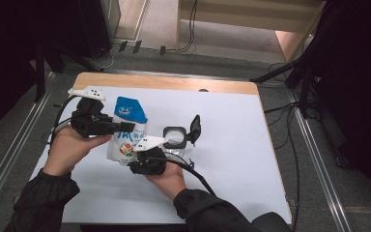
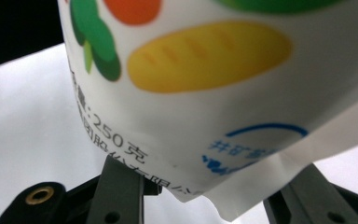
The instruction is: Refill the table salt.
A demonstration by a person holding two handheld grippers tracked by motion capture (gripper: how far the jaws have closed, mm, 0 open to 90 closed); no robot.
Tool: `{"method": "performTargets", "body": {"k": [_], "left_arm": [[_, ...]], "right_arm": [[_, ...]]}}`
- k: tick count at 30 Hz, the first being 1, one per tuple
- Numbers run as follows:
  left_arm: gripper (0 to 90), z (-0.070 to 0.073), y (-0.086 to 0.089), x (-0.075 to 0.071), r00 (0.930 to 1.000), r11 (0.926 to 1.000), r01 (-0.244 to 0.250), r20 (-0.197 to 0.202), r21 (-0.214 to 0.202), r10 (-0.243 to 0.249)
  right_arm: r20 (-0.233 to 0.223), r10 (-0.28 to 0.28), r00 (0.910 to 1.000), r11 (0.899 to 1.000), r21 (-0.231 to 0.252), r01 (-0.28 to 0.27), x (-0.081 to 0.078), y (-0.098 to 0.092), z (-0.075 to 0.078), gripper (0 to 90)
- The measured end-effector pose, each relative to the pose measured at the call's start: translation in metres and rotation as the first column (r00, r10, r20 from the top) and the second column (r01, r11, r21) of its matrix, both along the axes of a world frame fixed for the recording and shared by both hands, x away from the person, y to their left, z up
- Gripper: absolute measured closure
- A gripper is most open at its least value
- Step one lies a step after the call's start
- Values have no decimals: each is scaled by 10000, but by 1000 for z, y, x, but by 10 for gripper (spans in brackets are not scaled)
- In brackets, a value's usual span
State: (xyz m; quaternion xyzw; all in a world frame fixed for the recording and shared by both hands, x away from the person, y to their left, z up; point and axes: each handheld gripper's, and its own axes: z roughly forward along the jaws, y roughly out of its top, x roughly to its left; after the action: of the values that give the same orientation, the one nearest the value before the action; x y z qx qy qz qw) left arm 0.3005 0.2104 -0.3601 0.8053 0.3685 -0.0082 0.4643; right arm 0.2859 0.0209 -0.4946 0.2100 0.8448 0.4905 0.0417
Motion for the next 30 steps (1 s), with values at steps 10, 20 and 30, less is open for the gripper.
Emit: {"method": "performTargets", "body": {"k": [10,20,30], "left_arm": [[900,-2,-2,0,9997,9995,-226,84,214,224],[900,-2,-5,1,9968,9962,-794,64,372,792],[779,-4,-9,0,9994,9999,-152,298,66,150]], "right_arm": [[-165,46,9999,9997,256,-41,2,-5,1,629],[135,54,9999,9998,168,-56,-3,-5,6,575],[-362,3,9993,9981,621,19,-1,-12,5,616]]}}
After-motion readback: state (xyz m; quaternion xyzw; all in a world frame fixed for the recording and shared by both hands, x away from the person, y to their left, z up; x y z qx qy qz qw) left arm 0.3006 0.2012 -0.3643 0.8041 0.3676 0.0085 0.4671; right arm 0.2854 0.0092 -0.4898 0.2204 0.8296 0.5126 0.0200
